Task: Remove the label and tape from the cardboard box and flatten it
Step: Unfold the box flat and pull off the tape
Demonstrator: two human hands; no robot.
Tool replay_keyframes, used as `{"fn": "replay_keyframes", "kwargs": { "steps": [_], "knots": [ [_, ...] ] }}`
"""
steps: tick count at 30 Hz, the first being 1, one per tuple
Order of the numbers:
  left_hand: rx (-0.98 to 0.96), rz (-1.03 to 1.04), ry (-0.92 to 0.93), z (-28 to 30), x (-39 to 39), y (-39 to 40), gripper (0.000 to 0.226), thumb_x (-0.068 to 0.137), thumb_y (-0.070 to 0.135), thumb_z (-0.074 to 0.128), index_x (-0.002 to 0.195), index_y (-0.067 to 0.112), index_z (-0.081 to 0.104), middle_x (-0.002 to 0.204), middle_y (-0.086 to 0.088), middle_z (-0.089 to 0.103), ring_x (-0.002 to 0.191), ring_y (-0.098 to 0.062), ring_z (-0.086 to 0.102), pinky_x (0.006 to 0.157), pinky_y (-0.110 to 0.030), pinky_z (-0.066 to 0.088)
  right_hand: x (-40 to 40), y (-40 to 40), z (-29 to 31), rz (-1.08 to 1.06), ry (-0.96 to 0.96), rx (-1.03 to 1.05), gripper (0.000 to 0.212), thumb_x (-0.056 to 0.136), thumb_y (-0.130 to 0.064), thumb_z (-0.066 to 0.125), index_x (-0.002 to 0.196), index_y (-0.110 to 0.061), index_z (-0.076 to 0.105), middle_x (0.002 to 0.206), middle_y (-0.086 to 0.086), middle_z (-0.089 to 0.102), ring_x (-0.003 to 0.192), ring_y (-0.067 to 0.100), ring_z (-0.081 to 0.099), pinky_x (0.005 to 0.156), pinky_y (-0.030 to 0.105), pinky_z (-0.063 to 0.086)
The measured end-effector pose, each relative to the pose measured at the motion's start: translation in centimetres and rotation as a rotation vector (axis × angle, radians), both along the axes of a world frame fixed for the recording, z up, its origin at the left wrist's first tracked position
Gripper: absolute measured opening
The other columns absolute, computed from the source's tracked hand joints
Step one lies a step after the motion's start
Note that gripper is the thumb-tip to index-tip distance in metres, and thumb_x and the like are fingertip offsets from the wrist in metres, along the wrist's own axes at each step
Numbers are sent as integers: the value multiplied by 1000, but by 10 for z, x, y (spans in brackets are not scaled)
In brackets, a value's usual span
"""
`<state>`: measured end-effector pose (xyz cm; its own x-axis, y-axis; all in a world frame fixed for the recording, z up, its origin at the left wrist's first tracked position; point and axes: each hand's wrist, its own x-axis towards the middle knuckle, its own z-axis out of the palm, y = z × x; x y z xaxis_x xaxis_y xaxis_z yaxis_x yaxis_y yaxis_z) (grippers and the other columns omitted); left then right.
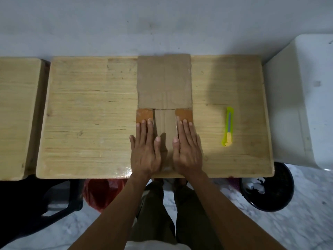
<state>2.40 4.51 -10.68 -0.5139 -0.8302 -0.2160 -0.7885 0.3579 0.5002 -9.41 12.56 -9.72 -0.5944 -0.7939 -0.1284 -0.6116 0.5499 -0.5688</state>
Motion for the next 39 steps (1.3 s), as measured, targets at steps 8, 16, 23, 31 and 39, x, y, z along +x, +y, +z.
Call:
{"fn": "replay_keyframes", "kwargs": {
  "steps": [8,16,23,31,39],
  "knots": [
    [-152,-86,-150,-24,7,-2,59,105,47,8,160,26,-2,168,5,-6,154,-17,-10,121,-59,-2,5,4,-34,94,298,142,59,103,-39,22,156,-13,21,164,6,18,153,19,10,119,53,19],
    [-181,-74,-177,-30,4,-1,58,106,43,12,160,25,2,168,4,-4,155,-19,-7,120,-61,2,8,-1,-39,84,327,204,61,103,-40,22,158,-16,13,166,3,10,153,16,3,121,53,12],
    [-126,7,-31,-3,-4,-11,49,106,39,27,150,24,42,159,-3,36,150,-25,22,120,-56,18,2,-11,-22,-21,235,-82,47,101,-26,36,142,-10,50,149,10,49,143,27,37,116,53,28],
    [48,448,183,20,-45,-59,27,90,9,61,117,12,65,130,-12,52,118,-32,45,99,-43,42,-21,-59,-3,-303,-14,-296,23,92,-7,51,110,-6,65,118,10,63,117,26,45,102,37,38],
    [139,428,226,22,-48,-74,65,86,1,64,147,15,45,140,-3,49,116,-16,49,96,-21,40,-28,-65,3,-286,-212,-107,62,91,-1,55,149,-14,36,154,3,38,131,23,43,113,20,27]
  ]
}}
